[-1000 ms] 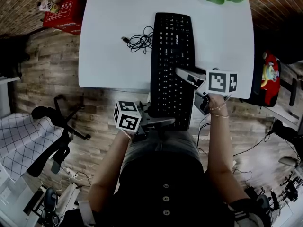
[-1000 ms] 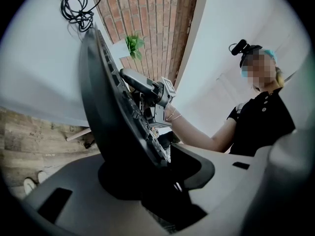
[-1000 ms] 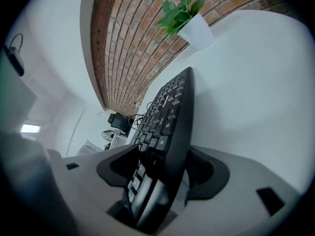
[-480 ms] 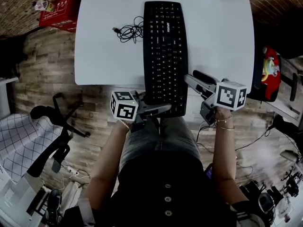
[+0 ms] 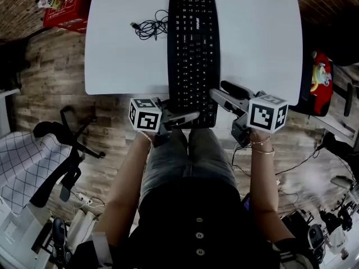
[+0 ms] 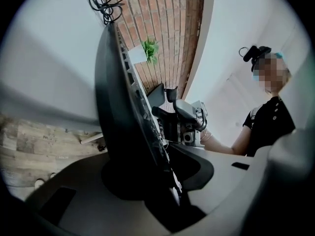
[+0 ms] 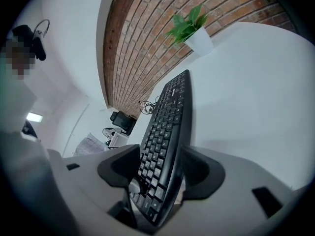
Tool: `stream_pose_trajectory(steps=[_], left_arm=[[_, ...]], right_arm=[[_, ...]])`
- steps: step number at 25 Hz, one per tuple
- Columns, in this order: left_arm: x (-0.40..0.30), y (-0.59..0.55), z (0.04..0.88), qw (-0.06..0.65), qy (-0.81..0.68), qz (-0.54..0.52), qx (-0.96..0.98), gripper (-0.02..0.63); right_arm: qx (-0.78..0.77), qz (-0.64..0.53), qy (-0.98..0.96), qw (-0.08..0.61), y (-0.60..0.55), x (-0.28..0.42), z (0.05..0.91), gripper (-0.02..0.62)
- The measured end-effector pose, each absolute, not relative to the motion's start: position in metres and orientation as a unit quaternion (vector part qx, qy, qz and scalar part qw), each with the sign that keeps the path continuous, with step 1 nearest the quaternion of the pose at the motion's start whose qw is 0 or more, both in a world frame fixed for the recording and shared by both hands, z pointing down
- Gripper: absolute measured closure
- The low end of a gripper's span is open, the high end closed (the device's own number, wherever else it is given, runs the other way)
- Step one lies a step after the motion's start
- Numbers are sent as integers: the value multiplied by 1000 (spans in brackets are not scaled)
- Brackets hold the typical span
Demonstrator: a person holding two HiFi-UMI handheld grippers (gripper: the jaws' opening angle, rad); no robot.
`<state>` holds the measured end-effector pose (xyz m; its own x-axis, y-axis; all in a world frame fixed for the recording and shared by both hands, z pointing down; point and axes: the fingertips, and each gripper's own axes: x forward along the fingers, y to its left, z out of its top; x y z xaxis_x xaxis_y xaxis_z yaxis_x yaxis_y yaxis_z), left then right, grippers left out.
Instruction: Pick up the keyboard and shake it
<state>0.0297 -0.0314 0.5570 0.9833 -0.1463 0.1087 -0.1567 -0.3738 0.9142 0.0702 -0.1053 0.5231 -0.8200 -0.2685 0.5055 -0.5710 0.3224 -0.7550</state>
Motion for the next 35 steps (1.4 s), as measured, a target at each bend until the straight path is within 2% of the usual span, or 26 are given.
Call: stream_pose_trajectory(steps=[7,10,13,21,24,35], left_arm=[[28,-39,561,555,-103,-17,825,443],[26,-42,565,552,-126,-10,824,406],[21,-41,565,532,-157,12,832,368],[-7,-26,562,484,-192,107,847,362],[-17,-20,562,469,-205,150,846,340],[-36,-19,555,443,-267,174,838,325]], right_arm=[[250,511,-812,133,-97,49,521,348],[246,507,-815,136,-94,45,520,367],[247,493,-822,141,-89,44,515,373],[256,454,-839,158,-83,41,499,374],[262,435,-846,164,-78,37,490,388],[254,410,-861,165,-72,20,464,402]])
